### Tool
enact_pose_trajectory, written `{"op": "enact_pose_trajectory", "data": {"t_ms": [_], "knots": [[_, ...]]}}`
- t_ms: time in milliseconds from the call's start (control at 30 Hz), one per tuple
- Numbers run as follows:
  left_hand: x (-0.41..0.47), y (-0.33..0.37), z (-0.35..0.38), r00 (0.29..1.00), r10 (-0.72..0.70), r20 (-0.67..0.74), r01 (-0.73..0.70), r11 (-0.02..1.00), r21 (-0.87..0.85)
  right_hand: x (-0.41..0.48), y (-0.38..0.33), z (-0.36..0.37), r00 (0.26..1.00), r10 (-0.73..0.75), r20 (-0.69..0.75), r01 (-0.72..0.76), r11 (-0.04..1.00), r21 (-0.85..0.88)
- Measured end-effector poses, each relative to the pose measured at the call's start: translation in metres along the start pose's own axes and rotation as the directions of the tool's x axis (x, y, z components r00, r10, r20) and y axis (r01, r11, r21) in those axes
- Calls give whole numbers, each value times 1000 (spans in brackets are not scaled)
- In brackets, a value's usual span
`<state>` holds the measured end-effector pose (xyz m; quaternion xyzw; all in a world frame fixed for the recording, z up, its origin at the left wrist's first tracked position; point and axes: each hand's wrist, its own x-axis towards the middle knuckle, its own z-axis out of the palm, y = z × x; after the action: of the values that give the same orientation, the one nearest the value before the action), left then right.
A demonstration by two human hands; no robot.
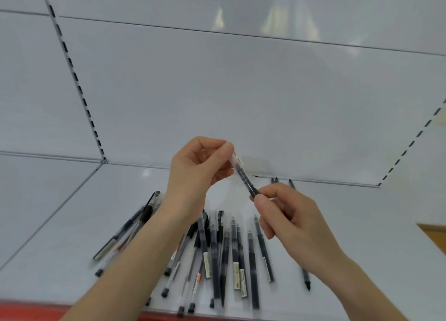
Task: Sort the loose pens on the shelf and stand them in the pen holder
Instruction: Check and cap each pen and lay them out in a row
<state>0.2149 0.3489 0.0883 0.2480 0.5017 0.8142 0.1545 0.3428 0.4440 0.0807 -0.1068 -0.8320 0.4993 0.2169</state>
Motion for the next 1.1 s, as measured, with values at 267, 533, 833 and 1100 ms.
{"op": "enact_pose_trajectory", "data": {"t_ms": [267, 533, 833, 1100], "knots": [[-8, -14, 12, 998, -56, -8, 55, 997, -55, -2, 4, -2, 1000, 13, -17, -12, 999, 49], [-5, -22, 15, 997, -77, -26, 78, 996, 37, 2, 9, -12, 994, 93, 51, -94, 996, 13], [-2, -47, -19, 996, -80, 42, 25, 693, 720, 48, 74, -51, 975, 207, -74, -214, 814, -540], [8, -62, -30, 967, -138, 214, -186, 188, 964, 74, 82, -21, 951, 307, -16, -212, 617, -758]]}}
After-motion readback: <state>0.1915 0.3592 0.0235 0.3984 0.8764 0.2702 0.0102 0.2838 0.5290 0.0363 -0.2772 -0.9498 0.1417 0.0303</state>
